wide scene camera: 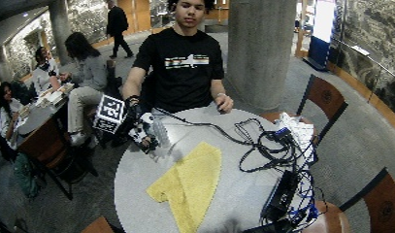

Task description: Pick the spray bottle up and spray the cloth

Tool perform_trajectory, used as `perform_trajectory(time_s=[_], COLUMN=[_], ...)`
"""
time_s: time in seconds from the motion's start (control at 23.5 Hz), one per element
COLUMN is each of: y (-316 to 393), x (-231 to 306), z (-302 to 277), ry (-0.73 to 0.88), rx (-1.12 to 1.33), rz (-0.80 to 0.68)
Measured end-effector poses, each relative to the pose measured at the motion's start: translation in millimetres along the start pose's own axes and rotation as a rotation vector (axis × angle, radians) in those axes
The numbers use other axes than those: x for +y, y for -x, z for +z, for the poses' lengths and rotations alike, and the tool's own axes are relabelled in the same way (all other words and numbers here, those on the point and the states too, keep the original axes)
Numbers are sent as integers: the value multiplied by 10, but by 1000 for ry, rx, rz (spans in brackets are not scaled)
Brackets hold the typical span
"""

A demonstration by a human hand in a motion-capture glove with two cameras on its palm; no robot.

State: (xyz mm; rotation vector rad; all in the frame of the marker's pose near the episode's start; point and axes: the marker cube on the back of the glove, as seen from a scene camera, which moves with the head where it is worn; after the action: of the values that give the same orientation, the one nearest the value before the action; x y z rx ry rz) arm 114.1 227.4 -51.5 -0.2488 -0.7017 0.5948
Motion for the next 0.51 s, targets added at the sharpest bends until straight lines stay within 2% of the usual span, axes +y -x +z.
perform_trajectory(time_s=[0.51], y=[-88], x=[25], z=[48], ry=[31], rx=[50], rz=[36])
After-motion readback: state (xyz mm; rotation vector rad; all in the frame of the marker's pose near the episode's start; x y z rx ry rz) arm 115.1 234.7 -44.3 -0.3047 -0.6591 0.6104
